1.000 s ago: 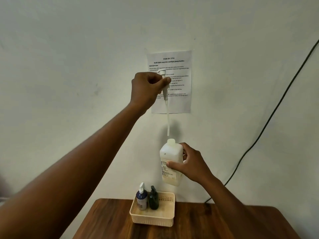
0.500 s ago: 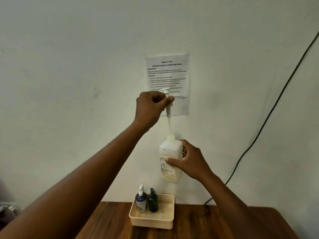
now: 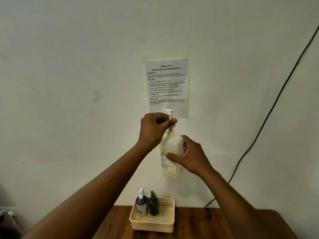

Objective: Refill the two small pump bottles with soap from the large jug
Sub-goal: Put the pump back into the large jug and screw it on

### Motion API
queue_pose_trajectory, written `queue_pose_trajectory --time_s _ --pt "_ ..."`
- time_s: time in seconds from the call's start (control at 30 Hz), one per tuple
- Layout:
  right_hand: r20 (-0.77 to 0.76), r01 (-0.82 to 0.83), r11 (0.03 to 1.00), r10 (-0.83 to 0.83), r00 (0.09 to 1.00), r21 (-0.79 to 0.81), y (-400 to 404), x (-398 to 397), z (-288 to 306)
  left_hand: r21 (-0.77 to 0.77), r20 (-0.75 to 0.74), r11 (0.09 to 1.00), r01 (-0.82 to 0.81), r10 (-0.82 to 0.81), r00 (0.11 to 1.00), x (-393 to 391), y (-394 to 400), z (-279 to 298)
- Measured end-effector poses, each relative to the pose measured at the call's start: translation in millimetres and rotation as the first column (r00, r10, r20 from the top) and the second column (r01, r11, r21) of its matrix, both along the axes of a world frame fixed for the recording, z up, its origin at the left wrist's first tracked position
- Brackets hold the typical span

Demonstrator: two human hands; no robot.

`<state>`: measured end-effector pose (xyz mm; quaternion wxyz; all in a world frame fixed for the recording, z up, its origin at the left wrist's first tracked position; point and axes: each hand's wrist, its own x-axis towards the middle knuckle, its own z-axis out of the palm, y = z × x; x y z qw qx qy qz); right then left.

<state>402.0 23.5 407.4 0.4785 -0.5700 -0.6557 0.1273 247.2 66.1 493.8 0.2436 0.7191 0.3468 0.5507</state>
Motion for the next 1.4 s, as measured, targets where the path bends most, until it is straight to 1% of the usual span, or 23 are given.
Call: queue_pose_trajectory --time_s 0.4,0.57,0.73,0.83,0.97,1.13,1.27,1.37,1.4 --pt "0.014 0.018 0.999 -0.019 1.000 0.040 -4.2 1.0 9.8 0.051 -0.016 0.998 -0.026 0.027 1.000 -0.3 -1.6 -8.7" --pt "0.025 0.057 0.996 -0.059 0.998 0.070 -5.4 0.0 11.9 0.021 -0.003 1.000 -0.021 0.021 1.000 1.1 -3.6 -15.0" --pt "0.051 0.089 0.992 -0.094 0.994 0.087 -5.6 -1.7 6.8 -0.029 0.059 1.000 0.003 -0.001 0.998 1.4 -9.3 -19.8" --pt "0.038 0.086 0.994 -0.089 0.995 0.074 -5.5 -3.1 1.9 -0.067 0.041 0.998 0.006 -0.003 0.999 1.0 -9.1 -21.5" --pt "0.030 0.091 0.993 -0.094 0.995 0.077 -5.1 -3.6 3.3 -0.072 0.002 0.997 0.010 -0.010 1.000 -2.0 -9.9 -18.3" --pt "0.015 0.095 0.991 -0.097 0.995 0.090 -2.9 -4.6 12.8 -0.100 0.074 0.995 -0.006 0.014 0.997 -7.3 -11.5 -5.6" --pt "0.026 0.094 0.990 -0.097 0.995 0.100 -3.8 -6.6 15.1 -0.109 0.014 0.993 -0.037 0.039 0.999 -3.3 -13.2 -1.1" --pt "0.011 0.090 0.990 -0.091 0.996 0.104 -4.9 -6.4 18.5 -0.158 0.006 0.987 -0.001 0.002 1.000 -5.3 -11.1 4.4" --pt "0.005 0.082 0.991 -0.083 0.997 0.102 -5.2 -5.5 19.8 -0.179 -0.016 0.983 0.031 -0.034 0.999 -7.4 -9.8 6.4"
